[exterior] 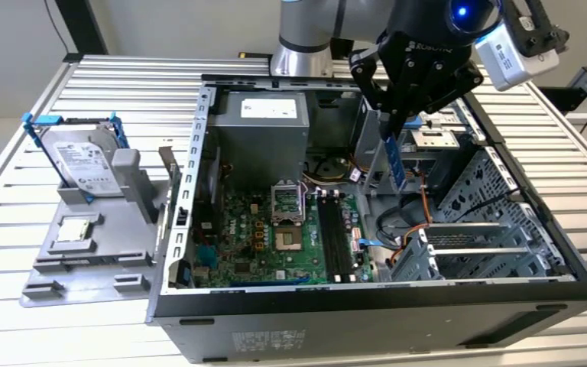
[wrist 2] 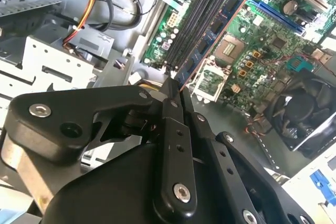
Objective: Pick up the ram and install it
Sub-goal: 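Insert the ram into the slot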
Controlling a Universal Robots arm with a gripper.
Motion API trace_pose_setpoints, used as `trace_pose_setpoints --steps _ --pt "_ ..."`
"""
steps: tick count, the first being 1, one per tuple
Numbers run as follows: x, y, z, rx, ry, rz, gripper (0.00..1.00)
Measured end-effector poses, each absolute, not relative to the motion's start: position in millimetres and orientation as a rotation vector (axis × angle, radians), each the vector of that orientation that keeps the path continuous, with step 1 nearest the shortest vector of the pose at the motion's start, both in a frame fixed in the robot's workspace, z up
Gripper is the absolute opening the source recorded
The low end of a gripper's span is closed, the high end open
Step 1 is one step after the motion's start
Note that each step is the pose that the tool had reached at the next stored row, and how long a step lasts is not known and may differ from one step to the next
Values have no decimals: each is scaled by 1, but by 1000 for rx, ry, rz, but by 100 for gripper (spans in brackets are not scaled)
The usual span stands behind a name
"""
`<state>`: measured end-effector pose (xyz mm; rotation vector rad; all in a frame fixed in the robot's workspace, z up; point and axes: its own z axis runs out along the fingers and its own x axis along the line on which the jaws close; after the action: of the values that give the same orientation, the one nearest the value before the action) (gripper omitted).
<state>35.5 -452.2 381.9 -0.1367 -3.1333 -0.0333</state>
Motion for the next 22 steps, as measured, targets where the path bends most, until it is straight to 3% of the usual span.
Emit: trace_pose_setpoints --steps 22 --pt "35 -451 362 -137 -3133 -33 0"
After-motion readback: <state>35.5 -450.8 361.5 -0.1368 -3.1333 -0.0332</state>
